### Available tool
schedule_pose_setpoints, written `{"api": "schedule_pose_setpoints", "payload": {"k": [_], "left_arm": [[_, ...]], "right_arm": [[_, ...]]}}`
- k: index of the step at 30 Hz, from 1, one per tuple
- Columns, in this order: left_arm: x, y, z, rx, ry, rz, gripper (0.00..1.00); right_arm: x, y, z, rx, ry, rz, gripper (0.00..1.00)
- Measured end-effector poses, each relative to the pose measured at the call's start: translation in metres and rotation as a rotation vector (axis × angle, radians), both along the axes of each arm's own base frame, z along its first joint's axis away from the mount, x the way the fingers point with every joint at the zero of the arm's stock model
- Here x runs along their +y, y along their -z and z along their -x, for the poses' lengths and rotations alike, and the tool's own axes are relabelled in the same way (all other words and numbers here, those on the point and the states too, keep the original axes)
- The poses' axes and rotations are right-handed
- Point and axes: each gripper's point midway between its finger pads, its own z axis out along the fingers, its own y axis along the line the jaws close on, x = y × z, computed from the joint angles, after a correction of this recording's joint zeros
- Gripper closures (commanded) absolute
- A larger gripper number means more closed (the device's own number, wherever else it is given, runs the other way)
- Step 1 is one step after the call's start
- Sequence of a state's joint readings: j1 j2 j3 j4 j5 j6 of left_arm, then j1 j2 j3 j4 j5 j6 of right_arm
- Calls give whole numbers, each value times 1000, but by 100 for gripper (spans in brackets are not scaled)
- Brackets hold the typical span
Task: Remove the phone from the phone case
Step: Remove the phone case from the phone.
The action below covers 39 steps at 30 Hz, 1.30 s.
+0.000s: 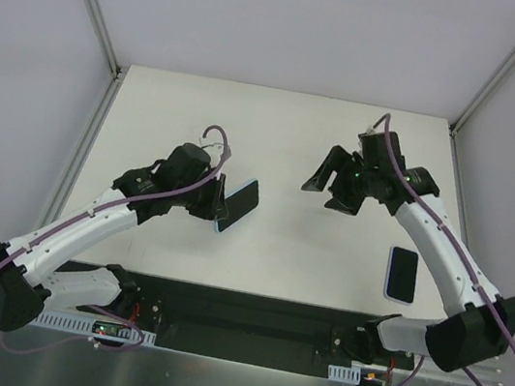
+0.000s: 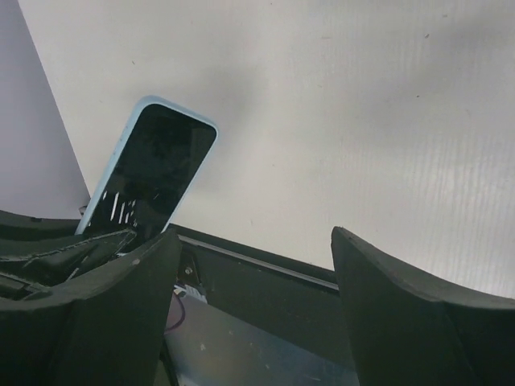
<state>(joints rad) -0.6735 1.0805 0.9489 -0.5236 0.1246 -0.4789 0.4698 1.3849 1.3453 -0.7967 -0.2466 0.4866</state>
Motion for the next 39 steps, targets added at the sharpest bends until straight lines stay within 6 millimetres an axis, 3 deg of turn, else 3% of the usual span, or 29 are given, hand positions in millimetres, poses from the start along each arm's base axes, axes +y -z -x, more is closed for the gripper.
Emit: {"api": "schedule_pose_setpoints", "payload": {"k": [3,6,12,19,27,39], "left_arm": [[-4,-9,4,8,26,58,100],[-8,-21,8,5,57,119,100],[-15,-40,17,-1,122,215,100],[-28,-73,28,-13,215,364,100],[-31,-105,28,-42,240,493,100],[-35,-141,23,-88,271,634,100]], "right_arm": [[-12,-7,7,-81,-2,-25,27],[-15,-4,10,-151,-9,-48,24],[-25,13,24,-303,-1,-108,22],[-8,-41,9,-491,-79,-340,19],[18,-51,12,-480,-199,-519,19],[38,-79,28,-507,-391,-686,24]]}}
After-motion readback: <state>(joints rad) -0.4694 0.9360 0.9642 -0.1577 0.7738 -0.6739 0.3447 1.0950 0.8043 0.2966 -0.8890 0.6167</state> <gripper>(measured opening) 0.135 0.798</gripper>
